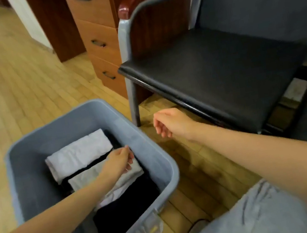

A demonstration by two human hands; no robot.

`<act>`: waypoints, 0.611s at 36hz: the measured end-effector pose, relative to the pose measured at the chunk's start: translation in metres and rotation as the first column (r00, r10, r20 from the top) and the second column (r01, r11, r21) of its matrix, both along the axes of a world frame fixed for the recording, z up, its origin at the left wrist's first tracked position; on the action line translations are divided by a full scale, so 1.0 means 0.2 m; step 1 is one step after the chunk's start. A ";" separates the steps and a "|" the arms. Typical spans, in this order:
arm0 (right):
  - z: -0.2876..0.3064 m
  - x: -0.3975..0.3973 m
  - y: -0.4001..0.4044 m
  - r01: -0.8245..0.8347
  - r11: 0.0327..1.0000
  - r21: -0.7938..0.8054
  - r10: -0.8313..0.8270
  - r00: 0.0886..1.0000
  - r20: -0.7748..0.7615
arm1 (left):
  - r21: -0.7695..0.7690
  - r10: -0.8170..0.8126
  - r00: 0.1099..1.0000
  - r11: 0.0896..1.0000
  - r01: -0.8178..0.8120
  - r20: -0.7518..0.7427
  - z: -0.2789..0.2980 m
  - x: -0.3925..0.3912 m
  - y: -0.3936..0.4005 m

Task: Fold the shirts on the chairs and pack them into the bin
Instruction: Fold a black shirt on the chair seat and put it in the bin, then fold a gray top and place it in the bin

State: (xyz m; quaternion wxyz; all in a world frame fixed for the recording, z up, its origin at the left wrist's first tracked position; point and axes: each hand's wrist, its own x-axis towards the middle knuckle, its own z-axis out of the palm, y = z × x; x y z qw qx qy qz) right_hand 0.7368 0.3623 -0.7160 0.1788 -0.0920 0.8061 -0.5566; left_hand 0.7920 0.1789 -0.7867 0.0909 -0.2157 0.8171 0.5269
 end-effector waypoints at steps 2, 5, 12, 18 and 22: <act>0.12 -0.02 0.17 0.127 0.991 -0.044 -0.129 0.991 -0.045 | 0.108 -0.008 0.995 0.994 0.020 -0.104 0.16 -0.11 0.18; 0.29 -0.01 0.49 0.314 0.942 -0.118 -0.326 0.940 -0.102 | 0.251 -0.053 0.977 0.962 0.105 -0.206 0.41 -0.24 0.54; 0.47 0.29 1.38 0.646 0.756 -0.104 -0.654 0.744 -0.137 | 0.354 -0.364 0.859 0.799 0.486 -0.360 0.76 -0.22 1.50; 0.56 0.76 2.16 0.849 0.520 -0.094 -0.845 0.495 -0.203 | 0.311 -0.605 0.698 0.627 0.714 -0.383 0.86 0.05 2.26; 0.53 1.13 2.66 0.950 0.309 -0.054 -0.910 0.278 -0.306 | 0.401 -0.706 0.655 0.536 0.743 -0.270 0.81 0.26 2.75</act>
